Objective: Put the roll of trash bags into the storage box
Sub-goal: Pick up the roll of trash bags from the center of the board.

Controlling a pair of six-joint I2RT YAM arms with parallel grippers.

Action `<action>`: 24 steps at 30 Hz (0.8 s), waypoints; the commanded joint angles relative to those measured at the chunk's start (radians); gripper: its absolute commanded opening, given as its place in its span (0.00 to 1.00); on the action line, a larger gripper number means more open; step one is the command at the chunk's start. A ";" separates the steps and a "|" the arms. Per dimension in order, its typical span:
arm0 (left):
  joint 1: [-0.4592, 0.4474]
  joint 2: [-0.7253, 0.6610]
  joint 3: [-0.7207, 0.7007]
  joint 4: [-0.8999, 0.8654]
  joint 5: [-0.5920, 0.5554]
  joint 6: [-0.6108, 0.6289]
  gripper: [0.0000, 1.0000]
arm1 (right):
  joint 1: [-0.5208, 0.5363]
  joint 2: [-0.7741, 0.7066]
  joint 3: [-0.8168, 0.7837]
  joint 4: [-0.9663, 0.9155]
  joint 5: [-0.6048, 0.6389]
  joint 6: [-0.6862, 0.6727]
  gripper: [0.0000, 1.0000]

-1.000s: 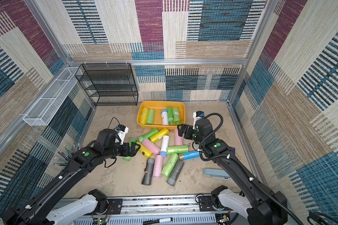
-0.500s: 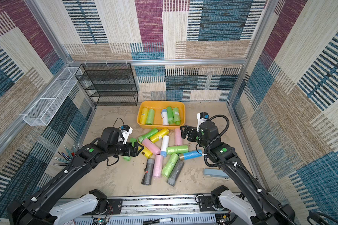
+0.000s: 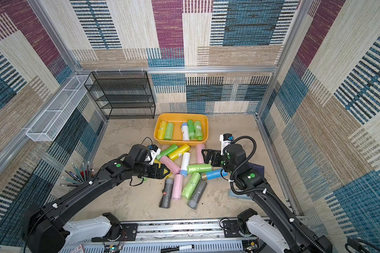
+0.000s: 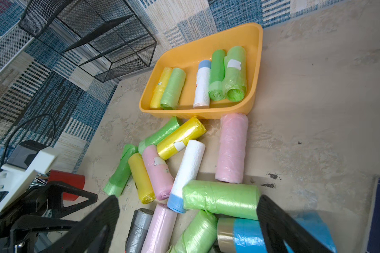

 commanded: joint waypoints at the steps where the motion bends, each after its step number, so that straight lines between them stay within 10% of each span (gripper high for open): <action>1: -0.040 0.021 -0.007 0.035 -0.037 -0.053 0.87 | 0.000 0.005 -0.013 0.047 -0.043 -0.030 0.99; 24: -0.139 0.031 -0.201 0.034 -0.044 -0.205 0.74 | 0.000 0.040 -0.051 0.136 -0.034 0.002 0.99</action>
